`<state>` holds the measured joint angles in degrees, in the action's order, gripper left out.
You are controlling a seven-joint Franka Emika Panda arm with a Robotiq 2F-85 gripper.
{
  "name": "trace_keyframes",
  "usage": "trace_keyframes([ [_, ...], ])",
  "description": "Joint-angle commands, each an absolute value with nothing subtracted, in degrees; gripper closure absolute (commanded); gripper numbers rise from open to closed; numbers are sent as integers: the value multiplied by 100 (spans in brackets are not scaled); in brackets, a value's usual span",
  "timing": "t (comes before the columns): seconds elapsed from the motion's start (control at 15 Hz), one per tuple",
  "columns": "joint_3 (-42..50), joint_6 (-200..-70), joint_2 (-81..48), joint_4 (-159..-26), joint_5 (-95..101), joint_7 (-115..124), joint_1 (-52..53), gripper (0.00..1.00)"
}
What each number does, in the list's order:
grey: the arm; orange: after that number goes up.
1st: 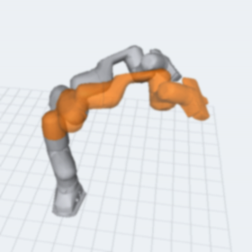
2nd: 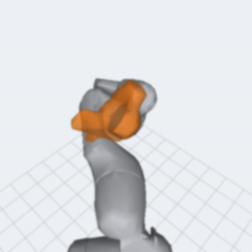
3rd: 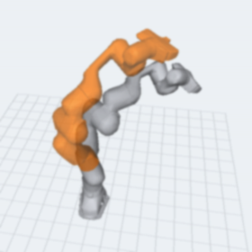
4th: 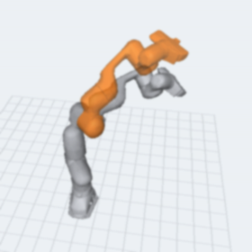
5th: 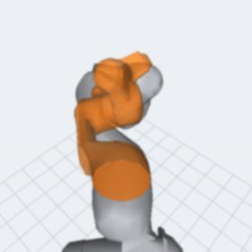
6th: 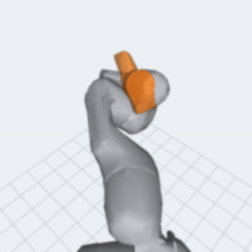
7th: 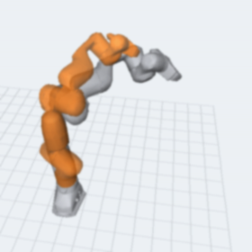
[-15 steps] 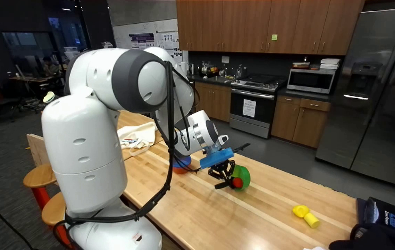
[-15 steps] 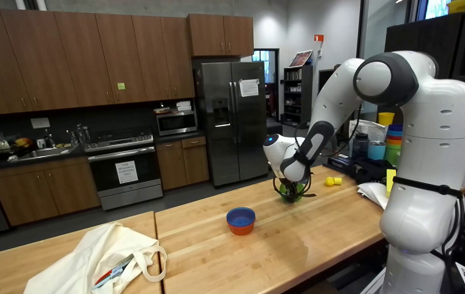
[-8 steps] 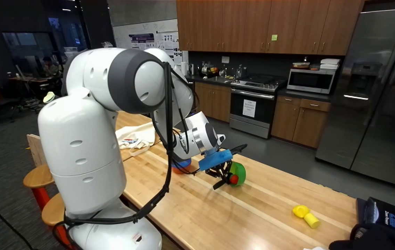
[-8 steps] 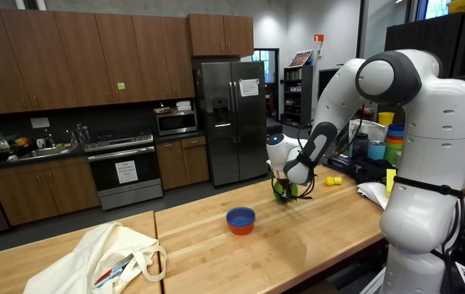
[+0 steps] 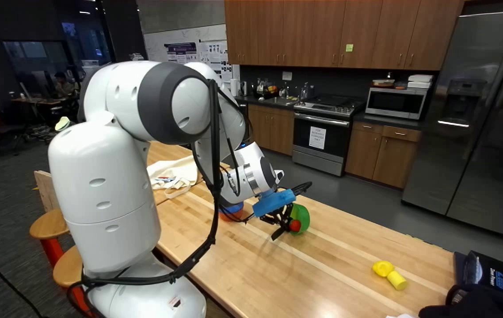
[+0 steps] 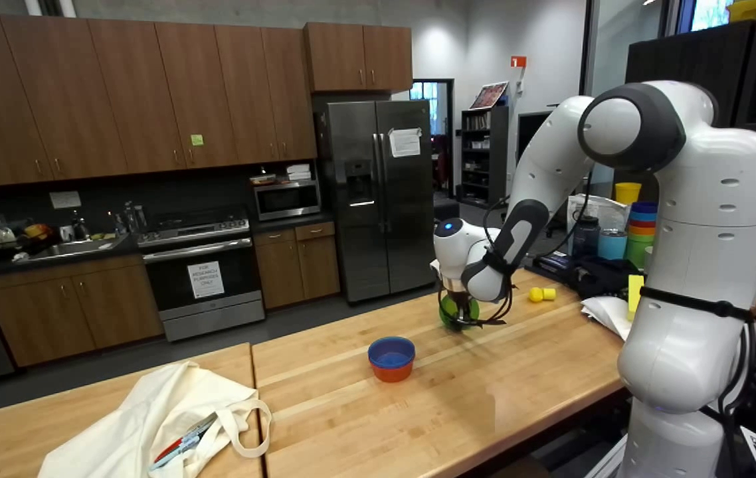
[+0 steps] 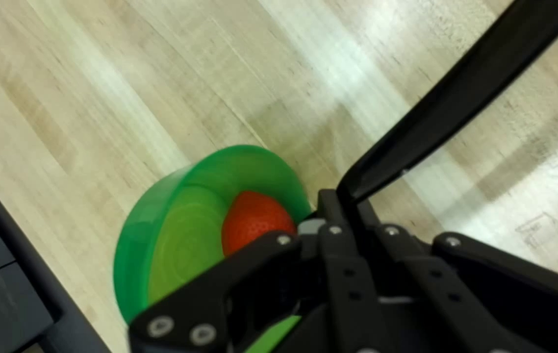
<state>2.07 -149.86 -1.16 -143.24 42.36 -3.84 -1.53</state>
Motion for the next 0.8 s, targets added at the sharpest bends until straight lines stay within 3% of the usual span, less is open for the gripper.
trace_keyframes([
  [0.0,203,-15150,-124,-14444,4302,-503,-162,98],
  [0.73,157,-15053,-119,-14431,4430,-389,-103,98],
])
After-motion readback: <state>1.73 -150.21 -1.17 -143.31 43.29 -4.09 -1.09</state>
